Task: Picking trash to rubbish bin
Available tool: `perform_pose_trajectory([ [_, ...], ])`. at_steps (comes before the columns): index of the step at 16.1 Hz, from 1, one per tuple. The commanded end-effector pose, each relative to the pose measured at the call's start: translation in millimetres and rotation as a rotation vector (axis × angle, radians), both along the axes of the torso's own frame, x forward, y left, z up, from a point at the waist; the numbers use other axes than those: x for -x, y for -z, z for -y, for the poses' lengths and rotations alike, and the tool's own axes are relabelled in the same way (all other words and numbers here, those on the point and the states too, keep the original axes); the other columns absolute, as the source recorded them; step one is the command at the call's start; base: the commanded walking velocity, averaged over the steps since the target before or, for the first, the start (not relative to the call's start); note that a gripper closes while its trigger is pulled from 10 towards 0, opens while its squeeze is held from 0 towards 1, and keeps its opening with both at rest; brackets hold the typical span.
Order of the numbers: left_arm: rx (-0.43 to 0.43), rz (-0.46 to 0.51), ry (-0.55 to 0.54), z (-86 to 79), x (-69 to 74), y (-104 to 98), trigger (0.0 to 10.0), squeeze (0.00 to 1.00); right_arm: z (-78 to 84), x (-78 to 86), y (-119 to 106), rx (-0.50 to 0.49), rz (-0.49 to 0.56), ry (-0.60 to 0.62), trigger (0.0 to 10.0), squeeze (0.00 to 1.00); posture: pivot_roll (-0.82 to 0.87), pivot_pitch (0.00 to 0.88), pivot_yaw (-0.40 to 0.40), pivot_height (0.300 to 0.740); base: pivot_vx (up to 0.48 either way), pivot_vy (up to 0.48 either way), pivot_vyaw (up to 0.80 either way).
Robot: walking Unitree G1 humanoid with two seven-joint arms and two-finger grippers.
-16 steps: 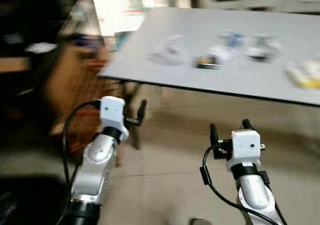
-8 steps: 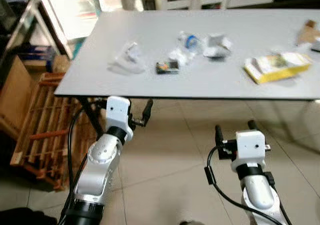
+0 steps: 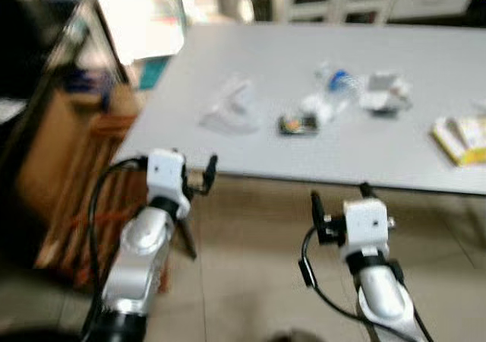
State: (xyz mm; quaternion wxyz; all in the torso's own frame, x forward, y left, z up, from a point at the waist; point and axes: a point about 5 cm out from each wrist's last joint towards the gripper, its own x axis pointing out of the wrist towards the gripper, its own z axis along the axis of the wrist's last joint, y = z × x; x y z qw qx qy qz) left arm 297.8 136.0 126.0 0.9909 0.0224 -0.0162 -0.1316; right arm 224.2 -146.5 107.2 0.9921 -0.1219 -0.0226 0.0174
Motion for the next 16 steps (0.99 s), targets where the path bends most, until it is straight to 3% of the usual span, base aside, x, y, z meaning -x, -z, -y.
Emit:
perform_pose_trajectory([
  [1, -0.008, 0.009, 0.019, 5.5, 0.1, -2, 10.0, 0.00, 3.3, 1.2, 0, 0.019, -0.003, 0.008, 10.0, 0.00, -0.12, 0.099, 0.066, 0.740, 0.480, 0.000, 0.00],
  [6, -0.011, 0.001, 0.015, 4.6, 2.1, 0, 10.0, 0.00, 2.1, 3.1, 0, 0.029, -0.008, -0.003, 10.0, 0.00, -0.12, 0.104, 0.064, 0.740, 0.480, 0.000, 0.00],
  [16, -0.014, -0.013, -0.033, -1.7, 2.7, 3, 10.0, 0.00, -11.5, -3.9, -5, 0.028, -0.003, -0.122, 10.0, 0.00, -0.10, 0.104, 0.054, 0.740, 0.000, 0.000, 0.00],
])
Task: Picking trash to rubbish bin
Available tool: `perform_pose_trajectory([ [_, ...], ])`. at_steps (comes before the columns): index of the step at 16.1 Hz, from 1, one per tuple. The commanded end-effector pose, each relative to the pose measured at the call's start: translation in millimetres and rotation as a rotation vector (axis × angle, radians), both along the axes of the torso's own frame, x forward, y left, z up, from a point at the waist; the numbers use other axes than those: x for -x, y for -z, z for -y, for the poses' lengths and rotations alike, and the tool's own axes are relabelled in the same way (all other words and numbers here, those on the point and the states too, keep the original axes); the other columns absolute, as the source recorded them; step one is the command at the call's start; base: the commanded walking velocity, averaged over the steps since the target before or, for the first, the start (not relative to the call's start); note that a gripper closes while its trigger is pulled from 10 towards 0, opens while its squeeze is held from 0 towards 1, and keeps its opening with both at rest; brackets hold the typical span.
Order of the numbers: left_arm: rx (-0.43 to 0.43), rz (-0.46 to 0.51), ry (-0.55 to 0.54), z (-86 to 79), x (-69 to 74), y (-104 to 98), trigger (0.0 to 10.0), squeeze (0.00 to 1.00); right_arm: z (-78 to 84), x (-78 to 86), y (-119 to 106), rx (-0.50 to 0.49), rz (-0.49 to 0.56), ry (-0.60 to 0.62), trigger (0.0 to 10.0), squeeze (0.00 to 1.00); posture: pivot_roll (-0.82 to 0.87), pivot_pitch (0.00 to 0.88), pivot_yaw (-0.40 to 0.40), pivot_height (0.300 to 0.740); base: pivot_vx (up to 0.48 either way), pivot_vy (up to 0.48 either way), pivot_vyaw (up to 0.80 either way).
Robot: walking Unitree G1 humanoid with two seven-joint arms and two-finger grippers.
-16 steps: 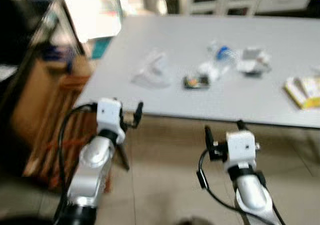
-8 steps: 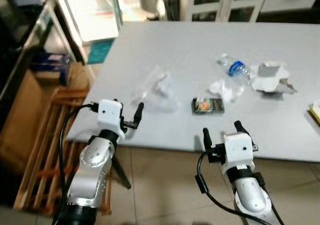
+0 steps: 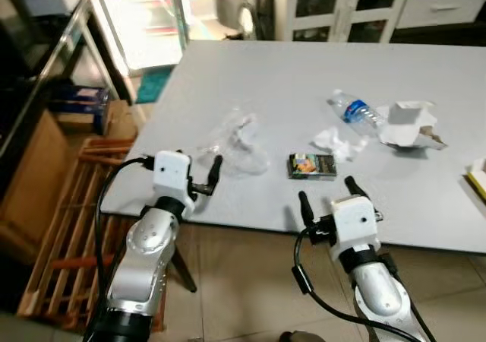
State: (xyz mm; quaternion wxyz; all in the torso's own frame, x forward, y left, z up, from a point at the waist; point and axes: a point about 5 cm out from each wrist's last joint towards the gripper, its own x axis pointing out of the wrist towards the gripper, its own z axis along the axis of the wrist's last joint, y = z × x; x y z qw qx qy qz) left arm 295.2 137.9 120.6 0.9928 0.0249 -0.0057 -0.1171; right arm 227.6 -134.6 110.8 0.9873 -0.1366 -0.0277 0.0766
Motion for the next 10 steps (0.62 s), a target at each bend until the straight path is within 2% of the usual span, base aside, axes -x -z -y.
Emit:
perform_pose_trajectory([
  [1, -0.008, 0.006, -0.007, -1.1, 0.6, -2, 10.0, 0.00, -0.6, -1.3, -1, -0.008, 0.000, -0.009, 10.0, 0.00, -0.09, 0.103, 0.053, 0.740, 0.000, 0.000, 0.00],
  [6, -0.013, 0.014, -0.049, -10.0, 4.4, -2, 10.0, 0.00, -10.2, -14.9, -9, -0.063, 0.012, -0.079, 10.0, 0.00, -0.06, 0.104, 0.044, 0.740, 0.000, 0.000, 0.00],
  [10, -0.037, 0.014, -0.111, -22.8, 14.9, -2, 10.0, 0.00, -17.6, -42.6, -20, -0.067, 0.028, -0.168, 10.0, 0.00, 0.01, 0.136, 0.023, 0.740, 0.000, 0.000, 0.00],
])
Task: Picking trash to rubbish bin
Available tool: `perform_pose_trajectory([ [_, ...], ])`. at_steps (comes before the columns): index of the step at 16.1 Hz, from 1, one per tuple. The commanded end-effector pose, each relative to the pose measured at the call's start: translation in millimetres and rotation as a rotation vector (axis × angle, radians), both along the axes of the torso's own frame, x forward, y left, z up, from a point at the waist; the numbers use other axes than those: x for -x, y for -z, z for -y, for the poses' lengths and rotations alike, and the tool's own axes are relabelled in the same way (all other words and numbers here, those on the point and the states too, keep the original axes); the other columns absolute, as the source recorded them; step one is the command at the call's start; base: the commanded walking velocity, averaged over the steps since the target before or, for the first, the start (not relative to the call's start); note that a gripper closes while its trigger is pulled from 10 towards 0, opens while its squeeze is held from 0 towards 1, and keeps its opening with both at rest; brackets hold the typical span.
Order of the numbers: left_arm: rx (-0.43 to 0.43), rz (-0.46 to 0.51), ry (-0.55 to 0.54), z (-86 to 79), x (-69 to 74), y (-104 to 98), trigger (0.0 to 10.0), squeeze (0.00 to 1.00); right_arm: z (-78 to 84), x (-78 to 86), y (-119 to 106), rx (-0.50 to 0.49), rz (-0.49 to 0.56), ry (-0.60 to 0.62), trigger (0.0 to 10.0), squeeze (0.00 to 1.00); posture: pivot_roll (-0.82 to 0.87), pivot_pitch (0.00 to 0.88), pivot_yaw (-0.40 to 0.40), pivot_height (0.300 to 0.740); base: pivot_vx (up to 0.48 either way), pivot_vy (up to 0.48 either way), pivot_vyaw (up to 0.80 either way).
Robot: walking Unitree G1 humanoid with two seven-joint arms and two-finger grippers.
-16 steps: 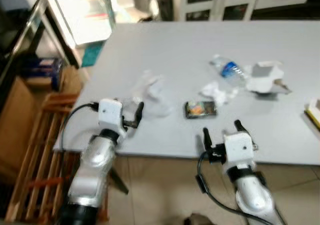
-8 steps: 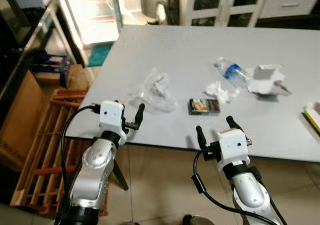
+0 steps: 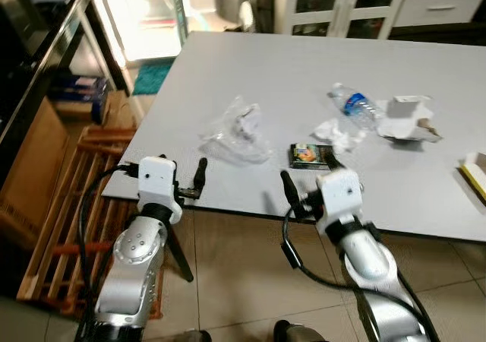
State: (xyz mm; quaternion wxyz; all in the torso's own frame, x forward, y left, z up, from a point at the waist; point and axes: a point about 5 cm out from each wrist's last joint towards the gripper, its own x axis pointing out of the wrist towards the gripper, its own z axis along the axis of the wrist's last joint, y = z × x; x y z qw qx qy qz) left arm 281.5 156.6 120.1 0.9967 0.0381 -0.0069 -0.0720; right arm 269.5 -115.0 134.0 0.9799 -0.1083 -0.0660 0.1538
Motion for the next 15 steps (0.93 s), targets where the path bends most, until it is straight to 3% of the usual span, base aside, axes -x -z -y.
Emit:
perform_pose_trajectory([
  [1, -0.019, 0.004, -0.026, -5.7, 2.5, -2, 10.0, 0.00, 1.5, -8.4, 2, -0.023, -0.034, -0.010, 10.0, 0.00, 0.02, 0.140, 0.020, 0.740, 0.000, 0.000, 0.00],
  [6, -0.008, 0.015, -0.043, -9.0, 7.1, -6, 10.0, 0.00, -4.9, -32.4, -8, -0.025, -0.020, -0.028, 10.0, 0.00, 0.03, 0.151, 0.020, 0.740, 0.000, 0.000, 0.00],
  [10, -0.023, -0.003, -0.038, -10.1, 12.9, -6, 10.0, 0.00, -12.7, -33.9, 4, -0.081, -0.088, -0.023, 10.0, 0.00, 0.05, 0.187, 0.017, 0.740, 0.000, 0.000, 0.00],
  [15, -0.043, -0.031, -0.054, -17.0, 28.0, -4, 10.0, 0.00, -7.8, -58.6, 4, -0.124, -0.148, -0.015, 10.0, 0.00, 0.09, 0.228, 0.017, 0.740, 0.000, 0.000, 0.00],
])
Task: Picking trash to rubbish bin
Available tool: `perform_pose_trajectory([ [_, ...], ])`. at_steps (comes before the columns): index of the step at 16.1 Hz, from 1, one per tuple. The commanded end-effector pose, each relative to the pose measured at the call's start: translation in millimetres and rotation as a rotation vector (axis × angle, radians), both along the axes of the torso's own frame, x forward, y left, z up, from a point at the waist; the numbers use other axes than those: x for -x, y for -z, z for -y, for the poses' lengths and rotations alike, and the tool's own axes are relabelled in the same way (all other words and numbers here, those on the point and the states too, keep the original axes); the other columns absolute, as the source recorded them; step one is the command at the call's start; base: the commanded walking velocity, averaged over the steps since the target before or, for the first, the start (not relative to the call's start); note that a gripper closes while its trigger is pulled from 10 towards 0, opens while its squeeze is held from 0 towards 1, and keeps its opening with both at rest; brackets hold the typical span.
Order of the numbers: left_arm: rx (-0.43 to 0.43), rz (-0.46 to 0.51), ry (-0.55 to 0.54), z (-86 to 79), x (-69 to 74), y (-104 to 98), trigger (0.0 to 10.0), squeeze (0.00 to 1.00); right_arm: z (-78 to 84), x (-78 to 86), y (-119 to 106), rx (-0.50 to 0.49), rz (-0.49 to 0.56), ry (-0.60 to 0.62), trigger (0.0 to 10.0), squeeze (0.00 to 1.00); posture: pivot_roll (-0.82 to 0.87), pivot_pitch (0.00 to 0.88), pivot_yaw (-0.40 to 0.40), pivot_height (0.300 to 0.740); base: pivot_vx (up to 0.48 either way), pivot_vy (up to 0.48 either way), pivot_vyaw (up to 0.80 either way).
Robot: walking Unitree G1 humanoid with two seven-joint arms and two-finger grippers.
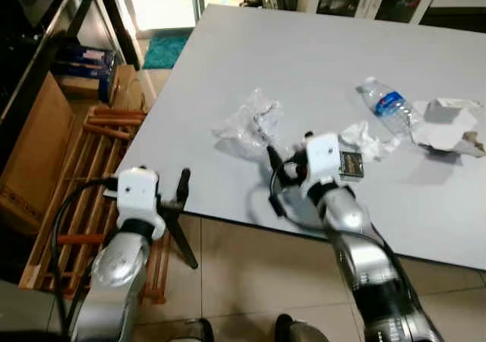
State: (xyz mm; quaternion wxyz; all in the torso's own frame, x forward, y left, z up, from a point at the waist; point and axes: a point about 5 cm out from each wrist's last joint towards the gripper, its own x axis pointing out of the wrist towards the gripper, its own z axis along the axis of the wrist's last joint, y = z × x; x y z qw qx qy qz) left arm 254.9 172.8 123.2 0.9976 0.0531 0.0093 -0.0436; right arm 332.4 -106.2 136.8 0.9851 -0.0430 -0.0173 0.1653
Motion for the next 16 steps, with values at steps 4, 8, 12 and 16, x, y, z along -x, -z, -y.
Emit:
perform_pose_trajectory([
  [4, -0.016, -0.005, -0.003, -2.4, 3.8, -4, 10.0, 0.00, -15.9, -17.9, -2, -0.052, -0.042, -0.084, 10.0, 0.00, 0.12, 0.219, 0.015, 0.740, 0.000, 0.000, 0.00],
  [8, -0.019, -0.008, -0.005, -2.2, 4.1, -5, 10.0, 0.00, -29.8, -23.5, 4, -0.081, -0.088, -0.125, 10.0, 0.00, 0.12, 0.216, 0.006, 0.740, 0.000, 0.000, 0.00],
  [12, -0.013, -0.012, -0.004, 0.5, 5.2, -4, 10.0, 0.00, -37.0, -24.0, 21, -0.085, -0.160, -0.154, 10.0, 0.00, 0.12, 0.212, 0.002, 0.740, 0.000, 0.000, 0.00],
  [16, -0.016, -0.016, -0.001, 0.3, 5.2, -3, 10.0, 0.00, -43.4, -21.3, 30, -0.112, -0.189, -0.186, 0.0, 0.00, 0.13, 0.213, 0.003, 0.740, 0.000, 0.000, 0.00],
])
